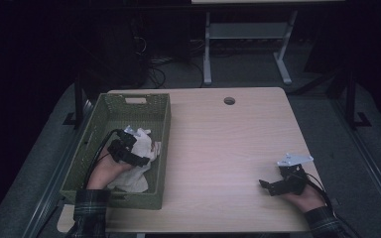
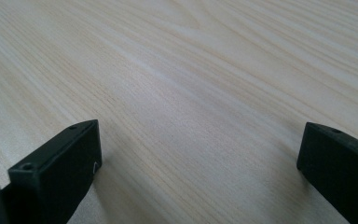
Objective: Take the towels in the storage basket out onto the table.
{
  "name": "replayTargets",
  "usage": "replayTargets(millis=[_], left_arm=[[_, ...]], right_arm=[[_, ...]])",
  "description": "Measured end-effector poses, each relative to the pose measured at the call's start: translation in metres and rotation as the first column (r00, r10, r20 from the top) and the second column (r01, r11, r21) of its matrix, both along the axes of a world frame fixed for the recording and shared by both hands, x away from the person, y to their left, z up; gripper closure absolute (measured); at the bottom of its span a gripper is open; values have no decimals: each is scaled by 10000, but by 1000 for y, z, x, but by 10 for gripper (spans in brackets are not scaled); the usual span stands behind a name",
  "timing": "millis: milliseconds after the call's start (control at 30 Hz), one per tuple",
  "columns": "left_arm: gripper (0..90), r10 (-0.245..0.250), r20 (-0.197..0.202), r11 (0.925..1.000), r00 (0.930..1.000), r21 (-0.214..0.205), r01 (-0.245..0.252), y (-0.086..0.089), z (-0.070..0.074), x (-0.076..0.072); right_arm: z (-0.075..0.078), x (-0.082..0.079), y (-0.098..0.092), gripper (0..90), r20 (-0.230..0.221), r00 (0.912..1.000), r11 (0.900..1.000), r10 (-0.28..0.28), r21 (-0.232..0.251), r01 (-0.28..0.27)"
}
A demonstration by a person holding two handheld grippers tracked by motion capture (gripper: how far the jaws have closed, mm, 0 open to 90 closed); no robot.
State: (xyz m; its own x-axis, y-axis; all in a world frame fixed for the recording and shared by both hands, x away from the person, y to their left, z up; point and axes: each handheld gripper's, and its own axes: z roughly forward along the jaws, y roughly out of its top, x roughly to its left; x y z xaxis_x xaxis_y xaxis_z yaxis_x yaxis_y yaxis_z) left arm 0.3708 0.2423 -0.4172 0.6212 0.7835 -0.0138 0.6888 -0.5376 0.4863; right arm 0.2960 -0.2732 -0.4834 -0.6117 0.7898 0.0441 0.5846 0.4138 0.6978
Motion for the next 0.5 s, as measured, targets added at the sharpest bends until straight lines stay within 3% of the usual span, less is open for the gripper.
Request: replayTargets(millis=[233, 333, 500], left_arm=[[134, 68, -374, 9989, 9993, 466, -50, -3, -7, 1], [133, 124, -589, 9960, 9982, 893, -71, -4, -11, 2], [135, 224, -853, 9928, 9961, 1189, -122, -8, -17, 3]], right_arm=[[0, -1, 0, 0, 12, 9998, 9997, 219, -63, -219], [0, -1, 0, 0, 9, 9997, 9997, 231, -62, -230], [0, -2, -1, 0, 48, 9997, 9997, 249, -61, -248]])
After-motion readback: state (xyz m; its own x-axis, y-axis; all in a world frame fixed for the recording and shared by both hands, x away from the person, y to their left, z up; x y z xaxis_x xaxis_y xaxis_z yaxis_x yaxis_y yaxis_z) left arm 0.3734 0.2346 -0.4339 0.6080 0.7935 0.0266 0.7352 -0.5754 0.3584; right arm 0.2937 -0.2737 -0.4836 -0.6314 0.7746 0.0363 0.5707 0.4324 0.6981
